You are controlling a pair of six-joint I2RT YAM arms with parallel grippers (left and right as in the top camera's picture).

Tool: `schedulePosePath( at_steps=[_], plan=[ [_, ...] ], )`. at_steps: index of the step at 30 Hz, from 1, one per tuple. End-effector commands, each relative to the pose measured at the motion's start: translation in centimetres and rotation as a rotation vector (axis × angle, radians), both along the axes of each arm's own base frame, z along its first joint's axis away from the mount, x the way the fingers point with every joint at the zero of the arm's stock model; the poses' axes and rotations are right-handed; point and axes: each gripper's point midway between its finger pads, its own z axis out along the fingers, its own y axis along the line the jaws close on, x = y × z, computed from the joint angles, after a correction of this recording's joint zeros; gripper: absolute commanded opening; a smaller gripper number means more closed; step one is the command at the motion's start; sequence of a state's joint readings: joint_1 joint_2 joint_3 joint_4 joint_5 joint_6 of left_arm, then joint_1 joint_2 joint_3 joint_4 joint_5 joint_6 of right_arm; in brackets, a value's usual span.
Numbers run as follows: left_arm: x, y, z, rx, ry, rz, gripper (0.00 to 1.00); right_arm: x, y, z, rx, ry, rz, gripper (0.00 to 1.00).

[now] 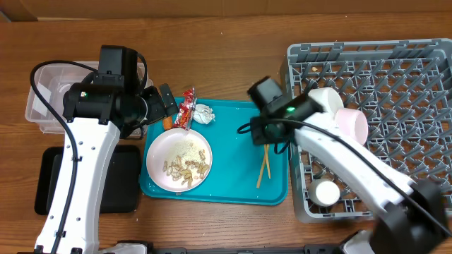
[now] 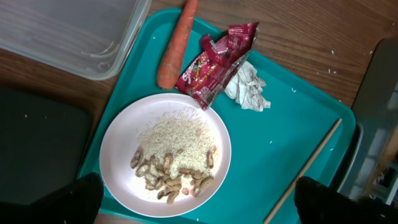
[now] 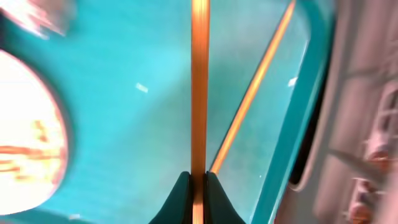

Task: Sort waste into correct bins and load items into the dishwasher
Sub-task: 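Reach the right gripper to the wooden chopsticks and grasp them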

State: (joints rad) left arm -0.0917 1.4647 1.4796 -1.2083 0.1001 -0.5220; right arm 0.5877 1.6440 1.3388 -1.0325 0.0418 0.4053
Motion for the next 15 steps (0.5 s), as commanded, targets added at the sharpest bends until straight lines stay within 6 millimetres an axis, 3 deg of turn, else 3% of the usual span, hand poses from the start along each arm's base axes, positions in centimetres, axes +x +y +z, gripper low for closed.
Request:
schedulePosePath(
  at_steps=[1, 6, 14, 15],
  plan=[
    [0.3, 0.2, 0.3, 0.002, -0.010, 0.014, 1.00, 1.9, -2.6, 5.9, -0.009, -0.169, -0.058, 0.04],
    [0.3, 0.2, 0.3, 0.002, -0.010, 0.014, 1.00, 3.1, -7.9, 6.3, -0.113, -0.190, -0.155, 0.04],
    [0.3, 0.2, 0.3, 0.002, -0.010, 0.014, 1.00, 3.6, -11.4, 0.6, -0.213, -0.084, -0.129, 0.04],
    [0.3, 0.2, 0.3, 0.002, -0.010, 0.014, 1.00, 3.6, -11.6, 0.5, -0.216, -0.083, -0.131, 0.15]
  ],
)
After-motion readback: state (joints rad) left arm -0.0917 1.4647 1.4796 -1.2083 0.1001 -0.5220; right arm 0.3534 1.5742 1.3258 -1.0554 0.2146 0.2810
